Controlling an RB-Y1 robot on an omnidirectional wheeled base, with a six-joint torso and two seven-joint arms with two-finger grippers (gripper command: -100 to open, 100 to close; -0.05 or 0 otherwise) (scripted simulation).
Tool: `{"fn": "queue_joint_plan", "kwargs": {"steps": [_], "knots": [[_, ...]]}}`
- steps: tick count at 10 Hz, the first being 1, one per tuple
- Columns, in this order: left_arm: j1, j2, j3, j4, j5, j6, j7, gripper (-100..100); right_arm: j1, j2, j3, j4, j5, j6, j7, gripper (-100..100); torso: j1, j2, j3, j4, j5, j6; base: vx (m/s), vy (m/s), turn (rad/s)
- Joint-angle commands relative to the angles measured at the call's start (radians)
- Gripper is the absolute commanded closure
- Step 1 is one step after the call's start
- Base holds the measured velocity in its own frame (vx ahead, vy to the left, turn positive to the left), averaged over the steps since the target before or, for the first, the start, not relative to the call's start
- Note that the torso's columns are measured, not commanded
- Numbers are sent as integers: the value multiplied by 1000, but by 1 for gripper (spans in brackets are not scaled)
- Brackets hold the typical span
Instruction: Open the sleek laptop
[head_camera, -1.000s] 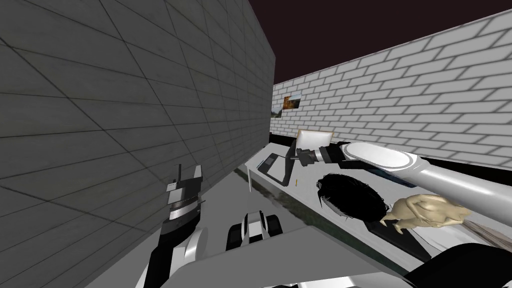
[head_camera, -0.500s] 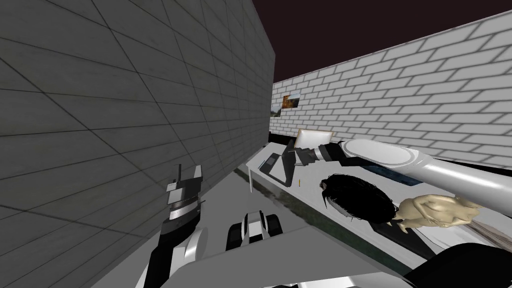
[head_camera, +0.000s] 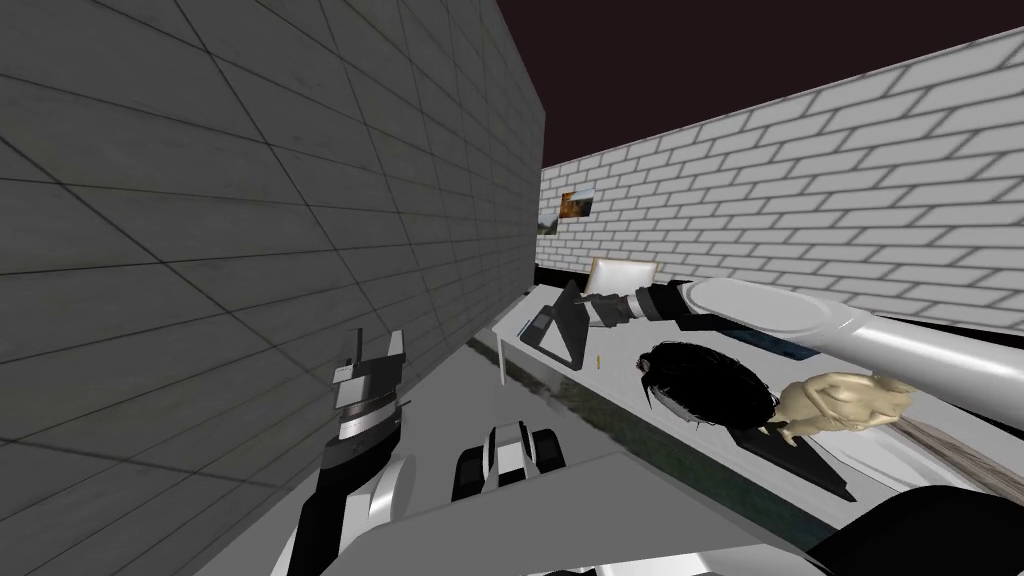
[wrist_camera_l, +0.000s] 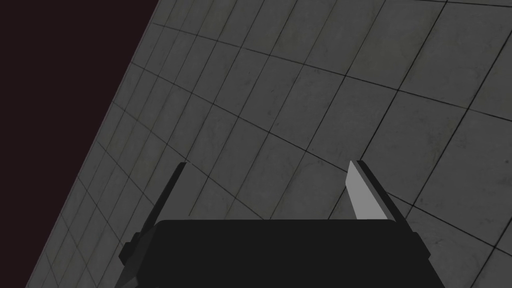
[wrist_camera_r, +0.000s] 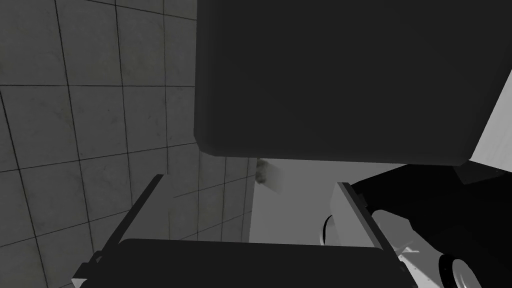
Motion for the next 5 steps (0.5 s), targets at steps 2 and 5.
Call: {"fn": "queue_joint_plan", "kwargs": {"steps": [2,5], "knots": [[0,0,0,0,0,0,0,0,1,-9,-11,-20,74,28,38,-100,0,0,0,0,0,0,-5,54,-67],[0,0,0,0,0,0,0,0,3,-16,-22,-38,131,48,63,-100,0,0,0,0,0,0,-9,55,-62]]}}
